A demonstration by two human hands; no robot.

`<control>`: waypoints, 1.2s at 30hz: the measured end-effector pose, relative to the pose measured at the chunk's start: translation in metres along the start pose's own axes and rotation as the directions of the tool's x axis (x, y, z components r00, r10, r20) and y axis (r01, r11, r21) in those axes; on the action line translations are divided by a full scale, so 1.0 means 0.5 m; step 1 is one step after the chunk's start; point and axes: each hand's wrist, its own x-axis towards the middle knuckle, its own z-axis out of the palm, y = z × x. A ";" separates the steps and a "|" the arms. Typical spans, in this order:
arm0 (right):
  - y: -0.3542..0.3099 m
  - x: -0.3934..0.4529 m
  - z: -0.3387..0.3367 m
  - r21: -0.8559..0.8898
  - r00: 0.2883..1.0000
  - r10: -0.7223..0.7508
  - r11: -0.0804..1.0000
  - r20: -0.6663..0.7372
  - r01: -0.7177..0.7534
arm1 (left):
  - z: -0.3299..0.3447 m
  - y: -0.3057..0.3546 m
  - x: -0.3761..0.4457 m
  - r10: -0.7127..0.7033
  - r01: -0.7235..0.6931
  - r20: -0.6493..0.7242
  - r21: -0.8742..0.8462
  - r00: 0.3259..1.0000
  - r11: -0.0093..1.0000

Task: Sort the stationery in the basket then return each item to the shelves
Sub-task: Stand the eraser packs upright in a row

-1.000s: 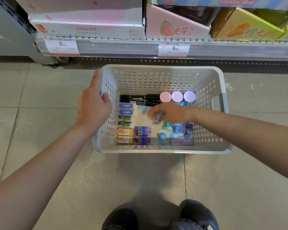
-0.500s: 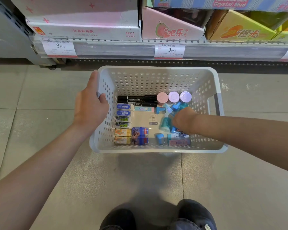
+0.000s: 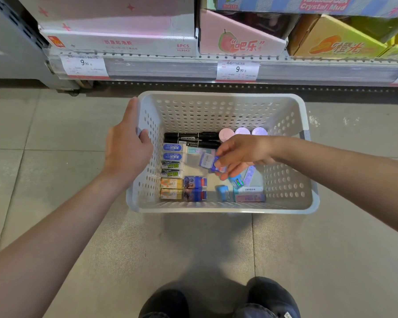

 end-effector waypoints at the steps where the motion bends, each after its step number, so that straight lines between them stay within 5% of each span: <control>1: -0.001 0.001 0.003 0.065 1.000 -0.002 0.998 0.027 0.000 | 0.000 -0.001 0.001 -0.003 0.003 0.003 -0.001 1.000 1.000; 8: 0.009 0.024 0.008 0.263 0.999 0.044 0.964 0.005 -0.044 | 0.000 0.000 -0.002 0.008 -0.008 0.000 -0.021 1.000 1.000; 12: 0.021 0.047 0.018 0.241 0.987 0.037 0.970 -0.157 0.002 | 0.003 -0.004 0.001 0.005 -0.005 -0.008 -0.030 1.000 1.000; 18: 0.031 0.091 0.050 0.432 0.958 0.061 0.899 -0.280 0.069 | 0.004 -0.005 0.001 -0.013 0.012 -0.019 -0.041 1.000 0.999; 24: 0.038 0.141 0.085 -0.079 0.856 -0.077 0.996 -0.511 0.042 | 0.007 -0.012 0.003 -0.001 0.000 -0.028 -0.043 1.000 0.999; 30: 0.052 0.153 0.107 -0.510 0.846 -0.224 0.858 -0.484 -0.064 | 0.007 -0.011 0.000 -0.002 0.002 -0.007 -0.045 1.000 0.999; 36: 0.061 0.148 0.116 -0.687 0.856 -0.281 0.718 -0.435 -0.113 | 0.005 -0.010 0.003 -0.009 0.009 -0.001 -0.023 1.000 1.000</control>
